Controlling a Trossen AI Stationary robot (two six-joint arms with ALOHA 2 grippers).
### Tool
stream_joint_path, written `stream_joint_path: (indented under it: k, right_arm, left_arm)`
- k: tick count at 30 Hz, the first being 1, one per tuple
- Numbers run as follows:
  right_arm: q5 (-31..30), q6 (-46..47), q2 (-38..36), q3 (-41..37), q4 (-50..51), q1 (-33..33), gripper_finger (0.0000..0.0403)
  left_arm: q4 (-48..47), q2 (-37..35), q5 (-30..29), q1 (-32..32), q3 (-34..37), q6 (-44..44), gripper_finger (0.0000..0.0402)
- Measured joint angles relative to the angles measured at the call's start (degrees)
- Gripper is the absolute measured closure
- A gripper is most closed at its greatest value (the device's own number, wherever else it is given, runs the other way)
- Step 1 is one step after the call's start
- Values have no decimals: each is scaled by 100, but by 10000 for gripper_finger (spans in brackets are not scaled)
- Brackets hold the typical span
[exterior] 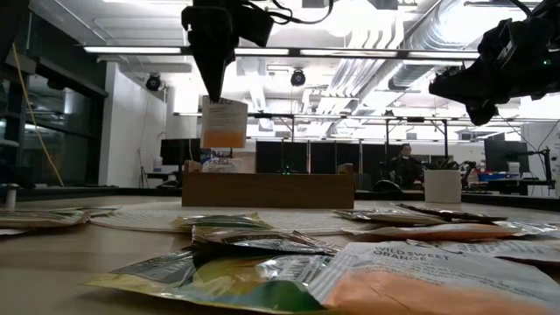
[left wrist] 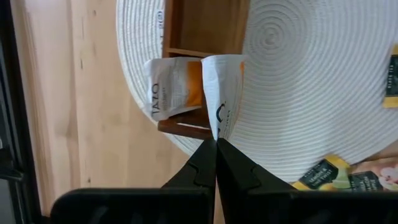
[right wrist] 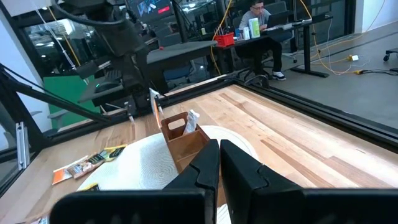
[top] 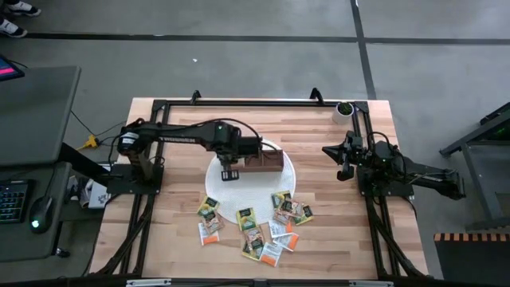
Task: Pick & Place Tea
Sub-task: Put the orange tea bag into the left section of the wooden organizer
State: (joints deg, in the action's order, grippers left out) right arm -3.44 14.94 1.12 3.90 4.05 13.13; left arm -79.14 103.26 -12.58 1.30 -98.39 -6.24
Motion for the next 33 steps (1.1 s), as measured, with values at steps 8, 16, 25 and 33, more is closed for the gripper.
stream_joint_path:
  k: [8, 16, 25, 33]
  right_arm:
    - [-2, 0, 0, 0, 0, 0, 391]
    - [-2, 0, -1, 0, 0, 1, 391]
    - [0, 0, 0, 0, 0, 0, 391]
    - [0, 0, 0, 0, 0, 2, 391]
  left_arm:
    - [16, 0, -7, 300, 0, 196, 401]
    - [334, 2, 23, 603, 253, 301, 401]
    - [507, 9, 177, 702, 635, 301, 401]
    - [894, 9, 422, 700, 952, 299, 401]
